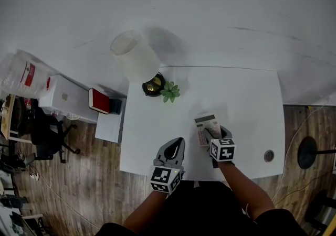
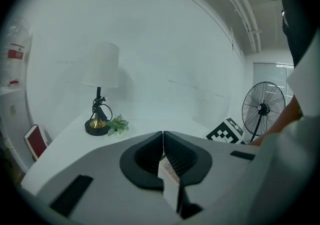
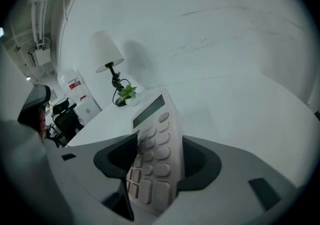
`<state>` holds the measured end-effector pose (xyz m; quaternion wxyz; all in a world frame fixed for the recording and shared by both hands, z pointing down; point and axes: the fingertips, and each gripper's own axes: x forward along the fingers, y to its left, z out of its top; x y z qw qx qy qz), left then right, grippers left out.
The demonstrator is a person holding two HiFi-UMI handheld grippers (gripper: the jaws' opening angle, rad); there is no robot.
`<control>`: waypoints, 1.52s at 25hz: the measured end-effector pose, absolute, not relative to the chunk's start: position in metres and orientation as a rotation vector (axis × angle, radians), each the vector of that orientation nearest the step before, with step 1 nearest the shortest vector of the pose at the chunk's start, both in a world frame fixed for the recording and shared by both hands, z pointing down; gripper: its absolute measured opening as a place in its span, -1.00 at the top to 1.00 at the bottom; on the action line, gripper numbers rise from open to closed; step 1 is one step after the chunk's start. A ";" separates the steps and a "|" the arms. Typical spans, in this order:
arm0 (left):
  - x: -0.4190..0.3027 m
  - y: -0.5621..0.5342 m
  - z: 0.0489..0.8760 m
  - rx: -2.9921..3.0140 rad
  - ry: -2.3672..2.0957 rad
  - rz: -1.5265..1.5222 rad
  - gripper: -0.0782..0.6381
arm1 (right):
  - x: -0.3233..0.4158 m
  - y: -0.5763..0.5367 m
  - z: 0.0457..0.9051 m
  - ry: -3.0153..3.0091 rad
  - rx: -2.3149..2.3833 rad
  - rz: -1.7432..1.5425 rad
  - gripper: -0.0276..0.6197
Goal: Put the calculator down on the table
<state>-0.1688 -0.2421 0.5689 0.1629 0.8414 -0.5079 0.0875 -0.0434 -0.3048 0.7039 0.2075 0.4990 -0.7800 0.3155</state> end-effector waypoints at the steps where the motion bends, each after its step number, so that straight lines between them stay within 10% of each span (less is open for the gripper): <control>1: -0.168 -0.242 0.569 2.401 -1.446 0.251 0.72 | -0.042 -0.304 0.704 -2.167 1.393 0.873 0.09; 24: -0.163 -0.250 0.567 2.425 -1.403 0.234 0.72 | -0.018 -0.297 0.701 -2.106 1.427 0.735 -0.12; 38: -0.159 -0.256 0.539 2.463 -1.401 0.203 0.72 | -0.043 -0.295 0.528 -2.431 1.447 0.175 0.31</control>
